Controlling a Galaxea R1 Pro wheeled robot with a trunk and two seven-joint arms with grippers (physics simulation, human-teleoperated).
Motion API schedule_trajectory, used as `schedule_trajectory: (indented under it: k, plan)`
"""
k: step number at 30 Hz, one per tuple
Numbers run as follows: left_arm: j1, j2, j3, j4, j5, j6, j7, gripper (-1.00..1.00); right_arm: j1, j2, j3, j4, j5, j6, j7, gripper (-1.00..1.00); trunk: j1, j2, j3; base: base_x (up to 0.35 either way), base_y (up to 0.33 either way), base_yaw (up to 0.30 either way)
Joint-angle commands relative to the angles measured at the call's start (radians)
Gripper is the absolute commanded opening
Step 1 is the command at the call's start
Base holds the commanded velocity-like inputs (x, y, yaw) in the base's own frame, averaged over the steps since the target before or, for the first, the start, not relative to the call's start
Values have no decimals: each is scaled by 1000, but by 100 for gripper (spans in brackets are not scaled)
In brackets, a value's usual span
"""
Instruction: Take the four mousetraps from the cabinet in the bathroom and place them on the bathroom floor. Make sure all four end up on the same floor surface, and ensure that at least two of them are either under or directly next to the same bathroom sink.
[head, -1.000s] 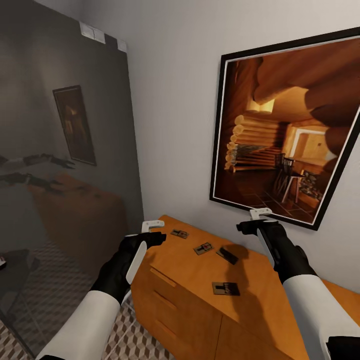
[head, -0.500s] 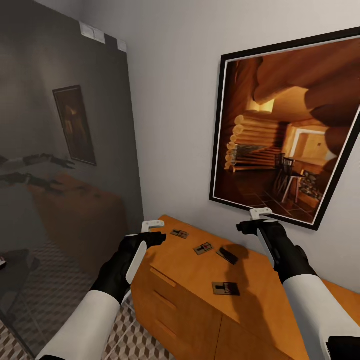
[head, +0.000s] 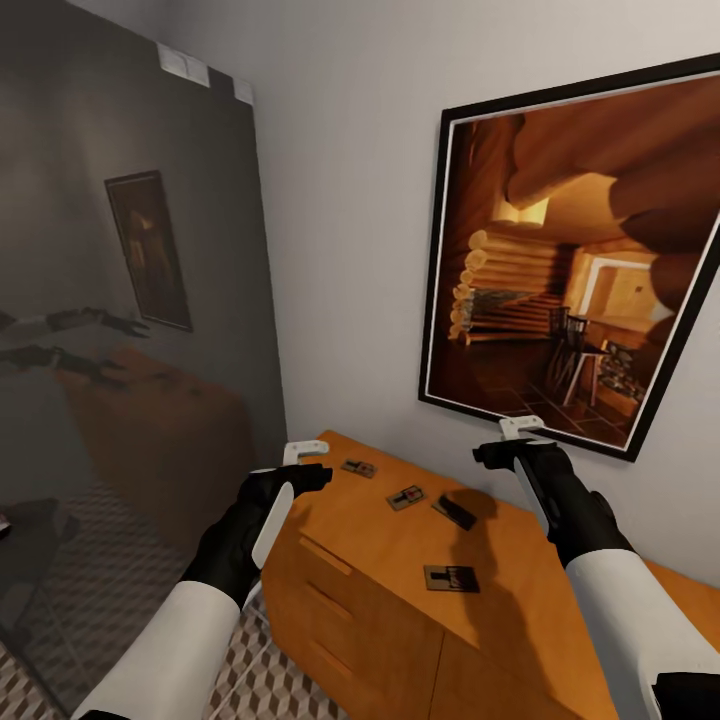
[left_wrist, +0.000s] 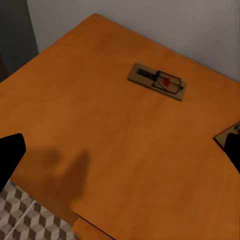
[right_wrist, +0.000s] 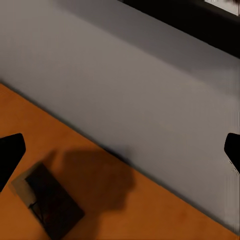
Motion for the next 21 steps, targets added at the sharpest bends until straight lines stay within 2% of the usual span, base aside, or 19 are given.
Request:
schedule_trajectory:
  k: [1,6,16,21]
  plan:
    - [0,0,-1,-1,10,4,9,100,0,-1,2,-1,11,5,6,100,1,-1,0,100,-95,0]
    - [0,0,-1,-1,10,5,8,100,0,-1,2,-1,11,5,6,100,1,-1,0,124,-124,0]
    - [0,0,-1,-1,10,5,7,100,0,-1,2,-1,11,5,6,100,1,-1,0,18,-19,1]
    - [0,0,-1,-1,10,5,7,100,0,-1,2,2,11,6,6,100,1,-1,0,0,0,179]
